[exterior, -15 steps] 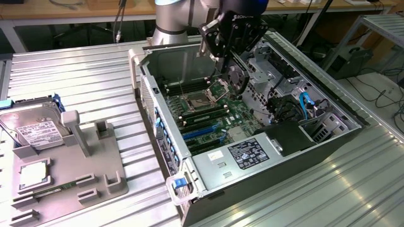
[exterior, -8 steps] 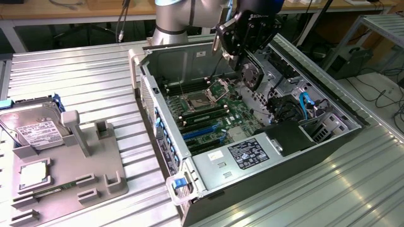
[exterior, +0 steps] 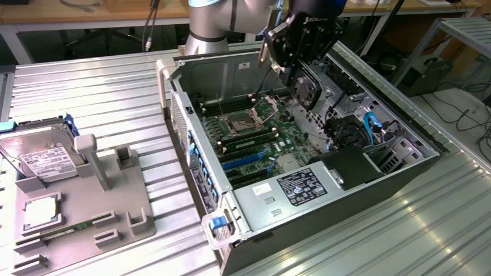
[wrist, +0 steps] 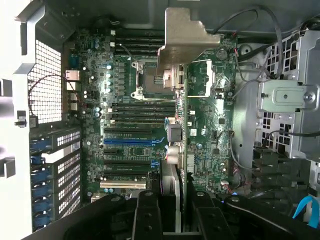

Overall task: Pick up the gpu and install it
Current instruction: 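Insert the gpu into the slot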

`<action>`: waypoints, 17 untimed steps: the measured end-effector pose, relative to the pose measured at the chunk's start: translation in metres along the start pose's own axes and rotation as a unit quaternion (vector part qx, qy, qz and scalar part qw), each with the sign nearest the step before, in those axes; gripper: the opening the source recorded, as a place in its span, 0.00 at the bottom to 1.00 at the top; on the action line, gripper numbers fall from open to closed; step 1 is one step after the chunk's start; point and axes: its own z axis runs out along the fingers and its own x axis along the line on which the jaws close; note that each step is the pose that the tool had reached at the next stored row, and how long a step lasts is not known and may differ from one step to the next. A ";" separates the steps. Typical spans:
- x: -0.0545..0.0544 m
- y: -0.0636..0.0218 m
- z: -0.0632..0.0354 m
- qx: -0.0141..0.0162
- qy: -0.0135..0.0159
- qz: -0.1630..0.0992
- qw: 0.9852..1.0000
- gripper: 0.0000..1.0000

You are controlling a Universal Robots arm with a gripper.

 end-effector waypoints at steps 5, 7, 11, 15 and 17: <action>0.000 0.0001 0.0001 0.000 0.000 -0.011 1.000 0.28; 0.000 0.0000 0.0000 -0.001 0.000 -0.030 1.000 0.28; 0.000 0.0000 0.0000 -0.002 -0.001 -0.081 0.997 0.28; 0.000 0.0000 0.0000 -0.003 -0.001 -0.129 0.992 0.28; 0.000 0.0000 0.0000 -0.003 -0.001 -0.144 0.990 0.28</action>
